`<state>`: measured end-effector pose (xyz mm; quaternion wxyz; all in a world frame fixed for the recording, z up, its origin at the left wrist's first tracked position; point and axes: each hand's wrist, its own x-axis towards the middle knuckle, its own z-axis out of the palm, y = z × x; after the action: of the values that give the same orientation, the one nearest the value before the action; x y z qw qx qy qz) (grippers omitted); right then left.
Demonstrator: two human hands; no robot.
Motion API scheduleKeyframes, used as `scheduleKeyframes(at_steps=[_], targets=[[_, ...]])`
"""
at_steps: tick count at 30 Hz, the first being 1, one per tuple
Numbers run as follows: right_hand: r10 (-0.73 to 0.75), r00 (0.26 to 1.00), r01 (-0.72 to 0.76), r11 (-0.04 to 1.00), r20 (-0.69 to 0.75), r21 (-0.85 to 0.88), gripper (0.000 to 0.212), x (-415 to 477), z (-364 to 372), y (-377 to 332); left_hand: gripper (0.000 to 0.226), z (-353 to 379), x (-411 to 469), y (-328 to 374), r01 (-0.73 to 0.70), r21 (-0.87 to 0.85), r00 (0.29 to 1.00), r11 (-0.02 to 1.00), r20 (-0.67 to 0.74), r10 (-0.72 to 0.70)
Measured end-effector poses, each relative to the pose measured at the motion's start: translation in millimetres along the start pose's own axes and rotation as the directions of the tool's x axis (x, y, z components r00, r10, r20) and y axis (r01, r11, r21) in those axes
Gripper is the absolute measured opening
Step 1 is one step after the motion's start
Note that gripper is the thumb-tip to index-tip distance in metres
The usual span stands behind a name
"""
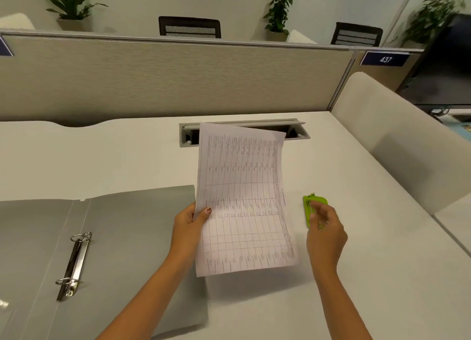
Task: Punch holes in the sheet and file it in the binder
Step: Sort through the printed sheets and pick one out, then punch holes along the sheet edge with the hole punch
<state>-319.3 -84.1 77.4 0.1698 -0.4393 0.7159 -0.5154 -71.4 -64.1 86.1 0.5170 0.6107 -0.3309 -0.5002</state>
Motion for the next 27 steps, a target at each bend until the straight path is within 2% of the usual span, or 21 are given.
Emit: scheduleKeyframes(at_steps=[4,8,10,27], targets=[[0.011,0.998,-0.02,0.989,-0.061,-0.149,0.037,30.3,-0.2,23.4,0.015,-1.3,3.0,-4.8,0.065,-0.028,0.998,0.997,0.005,-0.065],[0.188,0.981,-0.179,0.972,0.048,-0.152,0.044,55.4,0.0,34.8,0.019,-3.9,5.4,-8.3,0.12,-0.048,0.993,0.992,0.008,-0.12],[0.221,0.97,-0.204,0.966,0.101,-0.158,0.044,58.4,3.0,36.8,0.02,-4.5,5.9,-10.2,0.133,-0.061,0.991,0.989,0.003,-0.133],[0.163,0.945,-0.129,0.983,0.283,-0.132,0.043,3.7,20.7,24.6,0.02,-5.6,-4.1,-41.3,0.165,0.022,0.985,0.986,-0.043,-0.164]])
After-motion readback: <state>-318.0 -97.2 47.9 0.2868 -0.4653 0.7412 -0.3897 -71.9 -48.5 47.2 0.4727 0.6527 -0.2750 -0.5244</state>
